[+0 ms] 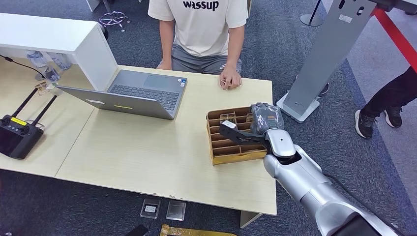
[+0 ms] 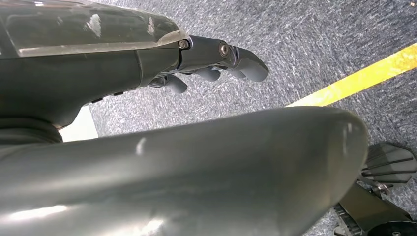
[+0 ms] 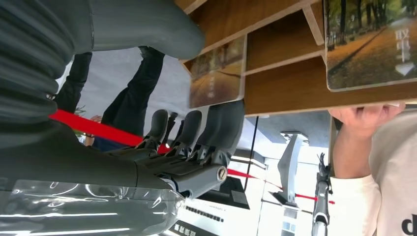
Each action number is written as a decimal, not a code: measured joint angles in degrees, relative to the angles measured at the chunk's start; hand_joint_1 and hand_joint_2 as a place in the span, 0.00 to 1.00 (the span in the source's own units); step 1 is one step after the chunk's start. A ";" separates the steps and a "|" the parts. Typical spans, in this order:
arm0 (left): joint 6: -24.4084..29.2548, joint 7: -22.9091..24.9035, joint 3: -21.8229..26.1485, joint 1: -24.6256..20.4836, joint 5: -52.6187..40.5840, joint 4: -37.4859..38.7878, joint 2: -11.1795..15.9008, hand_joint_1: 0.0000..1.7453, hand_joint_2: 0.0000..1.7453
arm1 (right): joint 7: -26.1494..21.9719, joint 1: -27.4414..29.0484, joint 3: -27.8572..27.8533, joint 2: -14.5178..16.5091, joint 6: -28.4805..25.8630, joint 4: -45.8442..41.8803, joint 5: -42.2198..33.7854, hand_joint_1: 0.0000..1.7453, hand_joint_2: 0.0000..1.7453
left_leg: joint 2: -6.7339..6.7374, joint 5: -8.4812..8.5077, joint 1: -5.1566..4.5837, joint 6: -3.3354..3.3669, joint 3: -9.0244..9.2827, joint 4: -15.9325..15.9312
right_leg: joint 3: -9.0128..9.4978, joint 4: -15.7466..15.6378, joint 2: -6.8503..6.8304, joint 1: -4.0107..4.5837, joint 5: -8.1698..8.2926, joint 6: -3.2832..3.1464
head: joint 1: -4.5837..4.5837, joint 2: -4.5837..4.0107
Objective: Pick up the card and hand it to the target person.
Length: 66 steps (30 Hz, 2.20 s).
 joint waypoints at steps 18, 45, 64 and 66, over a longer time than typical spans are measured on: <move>-0.29 -0.12 0.00 0.00 0.07 0.00 0.00 0.00 0.00 | -0.04 0.03 0.03 0.02 -0.16 0.33 -0.74 0.78 1.00 | 0.00 0.00 0.00 0.00 0.00 0.00 | 0.00 0.00 0.00 0.00 0.00 0.00 | 0.00 0.00; 0.25 -2.02 -0.04 0.26 1.04 0.00 0.03 0.00 1.00 | 2.04 -0.33 -0.44 -0.43 -2.11 -2.62 -2.85 0.85 1.00 | 0.01 0.00 0.00 0.00 0.01 0.00 | -0.01 0.01 0.03 0.00 0.00 0.00 | -0.02 0.00; 0.86 -2.78 -0.04 1.66 2.12 0.00 0.22 0.00 1.00 | 8.06 3.85 -6.97 -7.68 -2.19 -33.23 3.24 0.85 1.00 | 0.03 0.00 0.00 0.00 0.03 0.00 | -0.01 0.00 0.06 0.00 0.00 0.00 | -0.05 0.00; 0.81 -2.78 -0.04 1.62 2.07 0.00 0.22 0.00 1.00 | 6.32 4.54 -7.14 -7.88 -3.60 -34.66 3.81 0.85 1.00 | 0.02 0.00 0.00 0.00 0.03 0.00 | -0.01 0.00 0.06 0.00 0.00 0.00 | -0.03 0.00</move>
